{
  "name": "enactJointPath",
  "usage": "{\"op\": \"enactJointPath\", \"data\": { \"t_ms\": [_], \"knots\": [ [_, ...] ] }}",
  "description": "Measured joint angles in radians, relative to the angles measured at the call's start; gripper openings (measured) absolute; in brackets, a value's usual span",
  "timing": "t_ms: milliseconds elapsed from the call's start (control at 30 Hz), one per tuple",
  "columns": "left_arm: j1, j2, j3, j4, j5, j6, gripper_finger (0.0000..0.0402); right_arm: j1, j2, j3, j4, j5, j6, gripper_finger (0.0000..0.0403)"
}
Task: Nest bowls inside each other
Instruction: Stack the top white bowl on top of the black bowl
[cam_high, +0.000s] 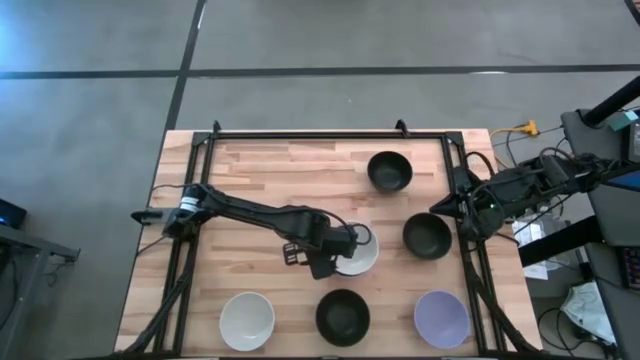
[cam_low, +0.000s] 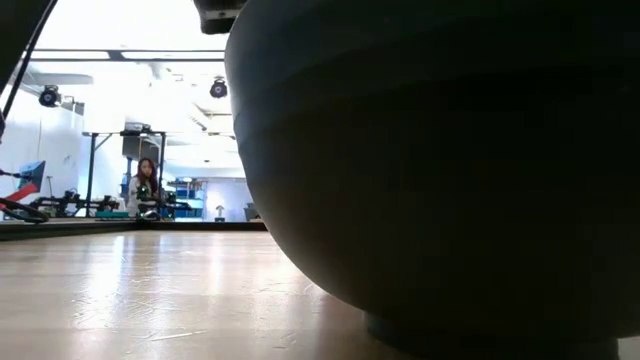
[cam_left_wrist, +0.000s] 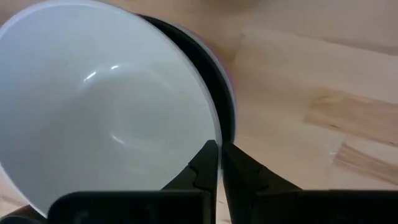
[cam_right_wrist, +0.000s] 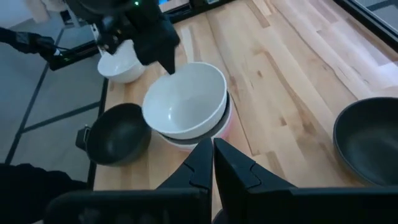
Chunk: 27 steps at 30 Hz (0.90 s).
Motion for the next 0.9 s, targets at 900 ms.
{"op": "enactJointPath", "data": {
  "t_ms": [900],
  "knots": [
    [0.014, 0.000, -0.088, 0.074, 0.003, -0.080, 0.0019, 0.000, -0.006, -0.001, 0.002, 0.000, 0.045, 0.0009]
  ]
}}
